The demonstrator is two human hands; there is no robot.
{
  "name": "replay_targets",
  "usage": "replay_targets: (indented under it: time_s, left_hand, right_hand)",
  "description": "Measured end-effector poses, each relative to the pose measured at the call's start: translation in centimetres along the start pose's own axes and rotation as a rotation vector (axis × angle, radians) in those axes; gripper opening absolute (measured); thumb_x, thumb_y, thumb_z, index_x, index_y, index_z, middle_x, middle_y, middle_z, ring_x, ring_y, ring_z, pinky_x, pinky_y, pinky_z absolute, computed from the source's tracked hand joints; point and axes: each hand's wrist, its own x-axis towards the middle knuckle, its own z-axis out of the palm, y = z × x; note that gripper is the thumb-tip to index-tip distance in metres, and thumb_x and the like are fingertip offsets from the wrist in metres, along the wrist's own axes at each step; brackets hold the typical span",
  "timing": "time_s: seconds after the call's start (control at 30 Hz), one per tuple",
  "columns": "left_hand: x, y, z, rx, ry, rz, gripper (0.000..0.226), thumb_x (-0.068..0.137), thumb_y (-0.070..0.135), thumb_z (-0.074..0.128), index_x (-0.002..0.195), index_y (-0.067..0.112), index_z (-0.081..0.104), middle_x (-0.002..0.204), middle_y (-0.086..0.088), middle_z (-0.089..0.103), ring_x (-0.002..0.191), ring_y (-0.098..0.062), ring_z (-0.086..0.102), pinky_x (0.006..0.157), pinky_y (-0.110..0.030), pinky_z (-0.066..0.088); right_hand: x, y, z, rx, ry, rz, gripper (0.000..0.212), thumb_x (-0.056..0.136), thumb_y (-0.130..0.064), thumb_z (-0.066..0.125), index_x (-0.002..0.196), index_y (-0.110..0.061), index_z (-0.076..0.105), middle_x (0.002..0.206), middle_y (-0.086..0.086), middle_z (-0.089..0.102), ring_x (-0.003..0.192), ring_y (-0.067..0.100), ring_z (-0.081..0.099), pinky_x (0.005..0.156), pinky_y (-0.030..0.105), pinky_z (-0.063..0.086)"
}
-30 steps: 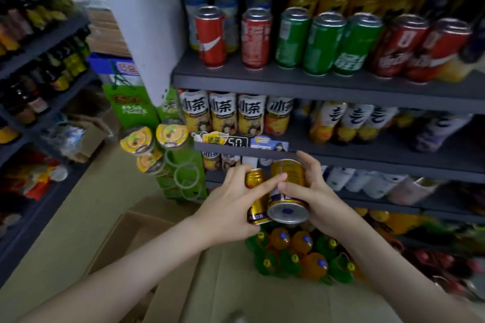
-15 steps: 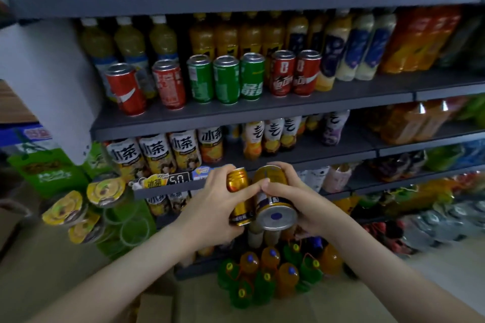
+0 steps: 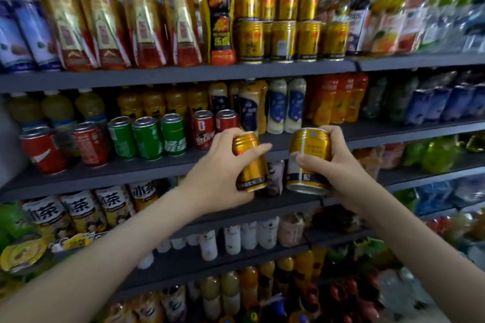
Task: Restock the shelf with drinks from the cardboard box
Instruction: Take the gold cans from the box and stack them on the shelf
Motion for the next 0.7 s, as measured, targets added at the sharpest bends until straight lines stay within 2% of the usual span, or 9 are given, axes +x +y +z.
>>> replay_targets:
  time_s: [0.2, 0.43, 0.53, 0.6, 0.7]
  left_hand:
    - [7.1, 2.0, -2.4, 0.154, 0.125, 0.040, 0.092, 0.067, 0.042, 0.080, 0.144, 0.028, 0.032, 0.135, -0.006, 0.024, 0.125, -0.032, 0.030, 0.083, -0.042, 0.051]
    - [13.0, -0.4, -7.3, 0.372, 0.225, 0.043, 0.100, 0.062, 0.041, 0.082, 0.145, 0.020, 0.029, 0.135, -0.008, 0.025, 0.126, -0.030, 0.027, 0.074, -0.038, 0.054]
    - [15.6, -2.5, -8.3, 0.464, 0.284, 0.077, 0.098, 0.064, 0.043, 0.080, 0.144, 0.016, 0.032, 0.135, -0.012, 0.028, 0.126, -0.032, 0.028, 0.075, -0.042, 0.057]
    - [17.4, -3.8, -8.7, 0.513, 0.327, 0.111, 0.095, 0.064, 0.043, 0.078, 0.143, 0.012, 0.035, 0.132, -0.012, 0.029, 0.123, -0.033, 0.031, 0.071, -0.044, 0.058]
    - [20.1, -5.8, -9.2, 0.569, 0.380, 0.128, 0.098, 0.060, 0.040, 0.082, 0.142, 0.010, 0.038, 0.131, -0.013, 0.029, 0.119, -0.033, 0.032, 0.063, -0.045, 0.059]
  right_hand:
    - [4.4, -4.1, -6.0, -0.099, -0.039, -0.224, 0.048, 0.082, -0.016, 0.072, 0.104, -0.037, 0.037, 0.103, 0.001, 0.054, 0.080, 0.007, 0.062, 0.062, 0.018, 0.053]
    - [12.5, -8.9, -7.1, -0.115, -0.024, -0.440, 0.064, 0.080, -0.016, 0.075, 0.124, -0.027, 0.030, 0.114, 0.002, 0.051, 0.096, 0.013, 0.061, 0.069, 0.021, 0.054]
    - [16.6, -10.5, -6.9, -0.135, 0.021, -0.526, 0.062, 0.080, -0.015, 0.075, 0.123, -0.023, 0.030, 0.110, 0.001, 0.051, 0.089, 0.004, 0.061, 0.067, 0.017, 0.054]
    - [19.2, -11.7, -6.9, -0.134, 0.048, -0.568, 0.062, 0.080, -0.015, 0.076, 0.120, -0.023, 0.030, 0.111, 0.004, 0.052, 0.088, 0.008, 0.063, 0.069, 0.020, 0.057]
    - [23.9, -13.7, -6.7, -0.153, 0.111, -0.625, 0.063, 0.076, -0.020, 0.079, 0.115, -0.025, 0.030, 0.117, 0.012, 0.051, 0.094, 0.019, 0.064, 0.078, 0.034, 0.058]
